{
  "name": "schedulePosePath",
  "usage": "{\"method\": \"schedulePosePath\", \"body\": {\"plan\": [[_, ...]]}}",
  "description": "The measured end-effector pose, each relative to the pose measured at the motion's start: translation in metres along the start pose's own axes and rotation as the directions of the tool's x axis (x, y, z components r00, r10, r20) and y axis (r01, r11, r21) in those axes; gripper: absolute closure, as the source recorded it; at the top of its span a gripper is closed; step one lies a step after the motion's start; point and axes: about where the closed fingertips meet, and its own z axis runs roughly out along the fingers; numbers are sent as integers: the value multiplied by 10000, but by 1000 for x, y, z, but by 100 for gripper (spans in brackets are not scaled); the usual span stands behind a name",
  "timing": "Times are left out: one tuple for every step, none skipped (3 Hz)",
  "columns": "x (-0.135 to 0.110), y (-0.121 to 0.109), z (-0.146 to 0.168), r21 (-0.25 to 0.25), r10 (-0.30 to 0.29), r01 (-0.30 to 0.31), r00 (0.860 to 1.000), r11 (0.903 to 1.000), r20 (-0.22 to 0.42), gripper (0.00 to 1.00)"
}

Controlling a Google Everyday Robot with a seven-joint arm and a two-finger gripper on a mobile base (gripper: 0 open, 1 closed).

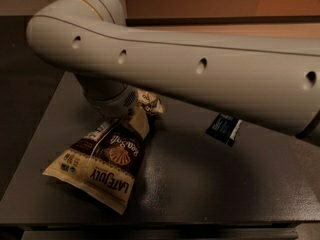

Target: Pick brown chip bag

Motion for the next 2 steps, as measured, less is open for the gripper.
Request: {"method": "schedulePosePath", "body": {"plan": [[13,-8,-20,308,262,-273,9991,9992,332,88],[29,-15,-38,572,537,-577,9962,9967,691,100]]}}
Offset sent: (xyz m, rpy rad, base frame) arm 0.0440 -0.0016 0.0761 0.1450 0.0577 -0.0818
